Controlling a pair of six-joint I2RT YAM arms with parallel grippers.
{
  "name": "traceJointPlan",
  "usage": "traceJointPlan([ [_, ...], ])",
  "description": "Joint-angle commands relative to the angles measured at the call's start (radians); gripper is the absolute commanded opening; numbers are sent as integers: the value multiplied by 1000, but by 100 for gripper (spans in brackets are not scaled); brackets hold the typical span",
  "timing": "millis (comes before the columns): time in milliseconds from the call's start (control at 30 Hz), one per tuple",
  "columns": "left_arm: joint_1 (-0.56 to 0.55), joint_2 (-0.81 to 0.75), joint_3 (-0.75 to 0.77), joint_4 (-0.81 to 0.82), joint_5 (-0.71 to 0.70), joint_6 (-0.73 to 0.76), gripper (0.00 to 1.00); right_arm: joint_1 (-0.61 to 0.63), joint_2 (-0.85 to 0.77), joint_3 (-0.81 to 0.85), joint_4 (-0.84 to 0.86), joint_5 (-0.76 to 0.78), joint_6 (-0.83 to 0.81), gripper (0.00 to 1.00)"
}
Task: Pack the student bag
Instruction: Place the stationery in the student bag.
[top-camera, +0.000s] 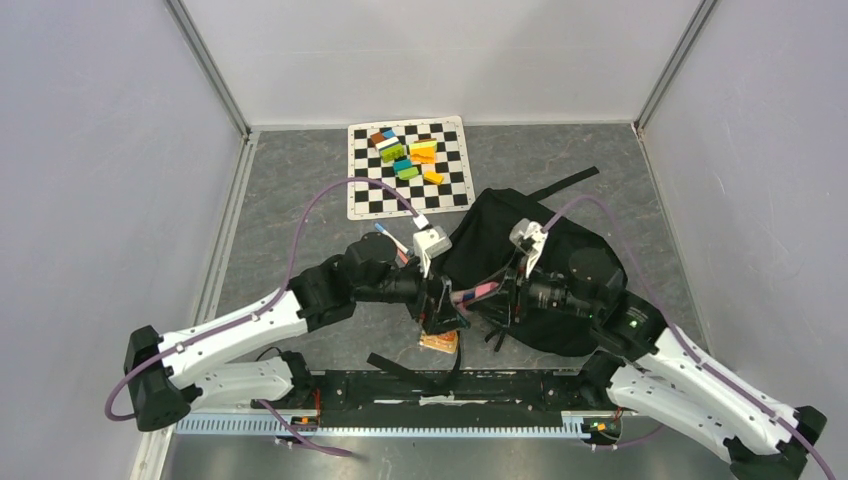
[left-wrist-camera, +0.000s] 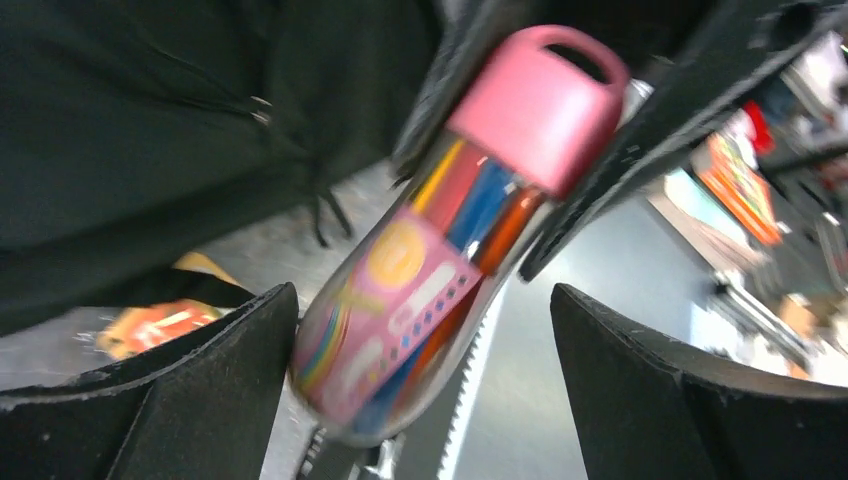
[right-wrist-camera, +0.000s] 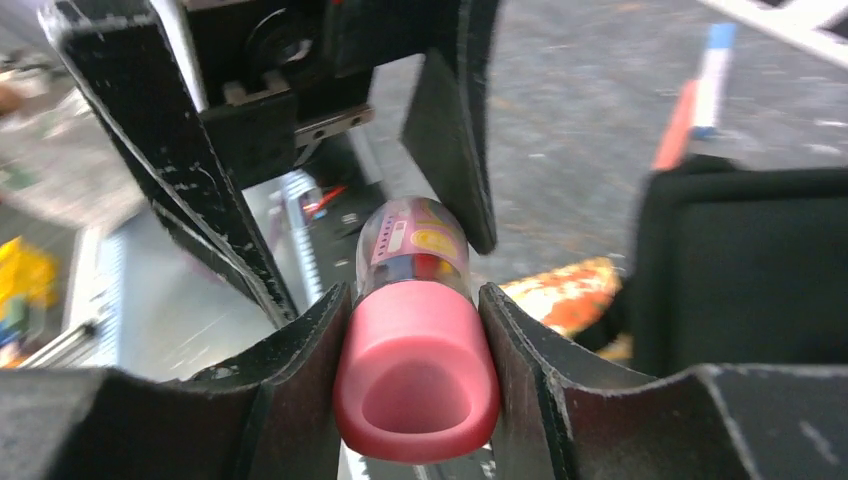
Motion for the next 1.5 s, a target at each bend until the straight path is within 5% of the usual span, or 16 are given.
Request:
traceJointPlan([
  [0,-2,57,32,133,-280,33,100,-10,-62,135,-294,576,-151,0],
  [333,-15,532,321,134,-423,-3,97,-10,-213,67,-456,1207,-156,0],
  [667,-52,841,580,-18,-621,-3,78,-10,-181,-87,-245,1176,-188,0],
  [933,-57,916,645,-73,-808,-5,60,-10,-176,-88,-181,1097,-202,0],
  [1267,-52,986,750,-127,-858,-21,2,-11,-110,-203,-83,1104,-142,0],
  [1467,-53,907,705,-82,-815,-73,2,-10,-135,-343,123,1048,-194,0],
])
